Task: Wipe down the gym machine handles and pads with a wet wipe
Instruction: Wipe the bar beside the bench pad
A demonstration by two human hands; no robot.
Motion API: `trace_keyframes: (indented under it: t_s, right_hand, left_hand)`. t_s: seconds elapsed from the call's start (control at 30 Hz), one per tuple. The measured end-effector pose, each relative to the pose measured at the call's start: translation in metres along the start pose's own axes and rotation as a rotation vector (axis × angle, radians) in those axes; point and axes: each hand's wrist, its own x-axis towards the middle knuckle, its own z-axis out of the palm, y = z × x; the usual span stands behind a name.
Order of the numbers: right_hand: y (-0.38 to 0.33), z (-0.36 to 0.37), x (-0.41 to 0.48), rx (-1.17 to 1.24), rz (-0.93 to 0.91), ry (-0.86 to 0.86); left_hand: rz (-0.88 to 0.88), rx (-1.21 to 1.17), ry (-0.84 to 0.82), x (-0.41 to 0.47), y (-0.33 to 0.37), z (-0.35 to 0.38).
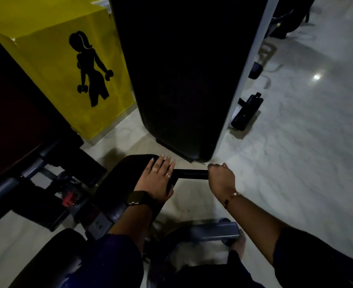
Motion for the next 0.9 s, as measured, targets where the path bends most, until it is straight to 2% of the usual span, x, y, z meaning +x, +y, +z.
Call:
trace_keyframes:
  t_s: [0.07,0.2,0.3,0.43,0.57,0.77,0.83,0.9]
  right_hand:
    - [-0.014,-0.006,0.013,-0.027,0.025,-0.099]
    - [-0.034,0.002,0.040,0.108,0.079,-0.214]
    - [-0.055,0.013,0.047,0.226,0.015,-0.231]
    - [-0.069,0.029,0.035,0.248,-0.190,-0.162]
    - [-0.059,0.049,0.011,0.262,-0.436,0.095]
    - [-0.022,0.071,-0.009,-0.022,-0.689,0.315]
    - [-0.012,0.080,-0.021,-0.035,-0.711,0.389]
    - [-0.012,0.092,-0.035,0.096,-0.579,0.336]
  left_hand:
    - [-0.003,-0.003,-0.011,0.000,0.000,0.001]
    - [-0.002,0.002,-0.007,0.002,-0.001,0.001]
    - [0.000,0.004,0.010,0.002,-0.001,0.003]
    - [0.000,0.003,0.004,0.003,-0.002,0.005]
    - [0.002,-0.001,-0.004,0.003,-0.003,0.007]
    - [-0.001,0.023,0.003,0.001,-0.002,0.004]
    - [-0.009,0.032,0.004,0.001,-0.001,0.004]
    - [-0.012,0.033,0.006,0.001,0.000,0.004]
